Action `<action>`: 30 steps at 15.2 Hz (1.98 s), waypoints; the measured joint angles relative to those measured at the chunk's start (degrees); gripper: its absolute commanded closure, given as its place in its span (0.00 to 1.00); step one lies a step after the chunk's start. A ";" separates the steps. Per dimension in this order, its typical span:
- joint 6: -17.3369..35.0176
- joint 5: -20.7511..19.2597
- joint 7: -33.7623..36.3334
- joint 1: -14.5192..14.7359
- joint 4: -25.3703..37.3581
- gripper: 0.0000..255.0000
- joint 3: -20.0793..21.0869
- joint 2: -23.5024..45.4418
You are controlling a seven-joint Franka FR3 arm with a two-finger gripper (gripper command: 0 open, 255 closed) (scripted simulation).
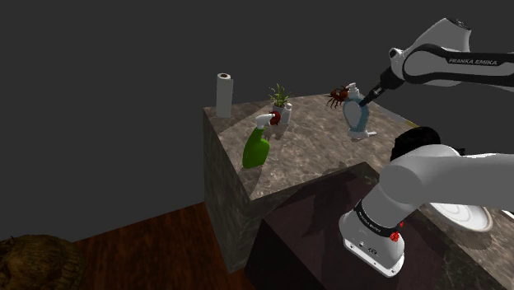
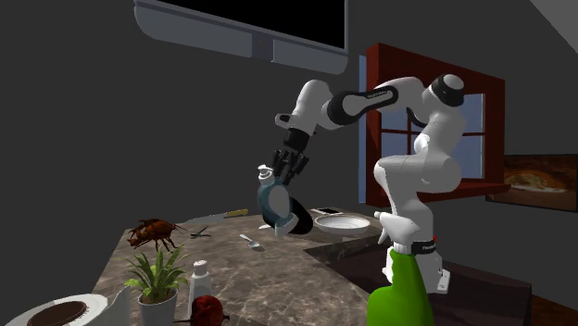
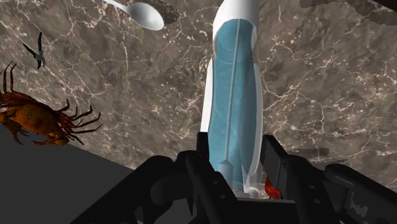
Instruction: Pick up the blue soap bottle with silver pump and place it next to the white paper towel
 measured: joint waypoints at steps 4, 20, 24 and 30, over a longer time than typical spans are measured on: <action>-3.53 1.21 0.00 0.35 2.43 1.00 1.53 -1.14; -15.20 5.55 0.15 2.68 13.79 1.00 6.35 -1.50; -18.02 6.43 -0.03 3.19 17.04 1.00 7.21 -1.09; -21.92 7.74 -0.07 4.06 22.02 1.00 8.48 0.00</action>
